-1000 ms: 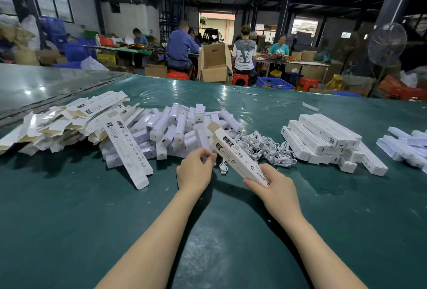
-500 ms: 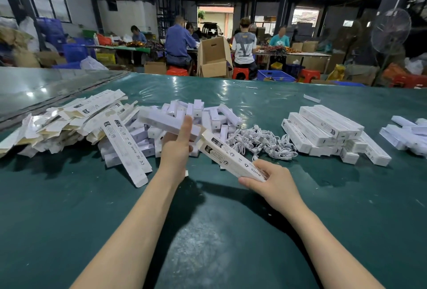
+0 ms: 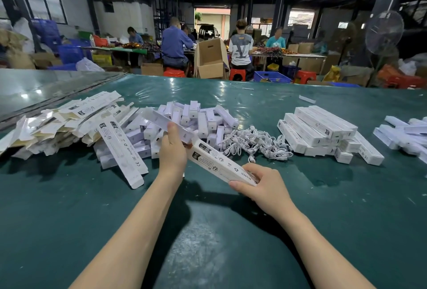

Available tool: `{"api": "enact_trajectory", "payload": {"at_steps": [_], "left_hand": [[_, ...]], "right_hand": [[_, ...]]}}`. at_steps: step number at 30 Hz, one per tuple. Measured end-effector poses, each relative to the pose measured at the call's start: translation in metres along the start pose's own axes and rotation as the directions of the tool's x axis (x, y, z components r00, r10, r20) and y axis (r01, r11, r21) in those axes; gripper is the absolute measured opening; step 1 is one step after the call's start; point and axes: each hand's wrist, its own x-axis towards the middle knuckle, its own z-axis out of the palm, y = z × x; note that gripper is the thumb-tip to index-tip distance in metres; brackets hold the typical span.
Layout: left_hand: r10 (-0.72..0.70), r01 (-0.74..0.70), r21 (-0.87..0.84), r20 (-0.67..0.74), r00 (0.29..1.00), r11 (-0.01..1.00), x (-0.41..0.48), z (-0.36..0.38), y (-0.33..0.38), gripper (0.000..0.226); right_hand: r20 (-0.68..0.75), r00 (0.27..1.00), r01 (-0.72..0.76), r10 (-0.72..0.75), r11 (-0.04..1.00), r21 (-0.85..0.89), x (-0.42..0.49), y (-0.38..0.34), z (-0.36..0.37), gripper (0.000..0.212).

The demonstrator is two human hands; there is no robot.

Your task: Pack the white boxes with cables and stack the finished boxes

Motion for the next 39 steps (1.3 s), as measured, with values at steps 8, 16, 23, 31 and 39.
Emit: {"api": "enact_trajectory", "payload": {"at_steps": [8, 16, 23, 31, 39], "left_hand": [[0.009, -0.009, 0.000, 0.134, 0.991, 1.000, 0.001, 0.003, 0.000, 0.038], [0.111, -0.184, 0.149, 0.402, 0.909, 0.972, 0.004, -0.016, 0.003, 0.019], [0.197, -0.228, 0.154, 0.191, 0.962, 0.961, 0.001, -0.021, 0.007, 0.060], [0.505, -0.530, 0.204, 0.163, 0.847, 0.823, -0.012, -0.012, 0.014, 0.036], [0.471, -0.535, 0.069, 0.388, 0.792, 0.842, -0.028, 0.009, 0.004, 0.032]], "right_hand": [[-0.013, 0.999, -0.048, 0.051, 0.985, 0.164, 0.002, -0.004, 0.000, 0.015], [0.132, 0.988, -0.125, 0.086, 0.935, 0.331, 0.001, -0.008, -0.009, 0.013], [0.176, 0.982, -0.134, 0.074, 0.925, 0.357, 0.000, -0.012, -0.010, 0.014], [0.126, 0.987, -0.142, 0.099, 0.904, 0.402, -0.001, -0.013, -0.012, 0.017], [0.036, 0.988, -0.149, 0.149, 0.879, 0.453, 0.001, -0.007, -0.013, 0.012]]}}
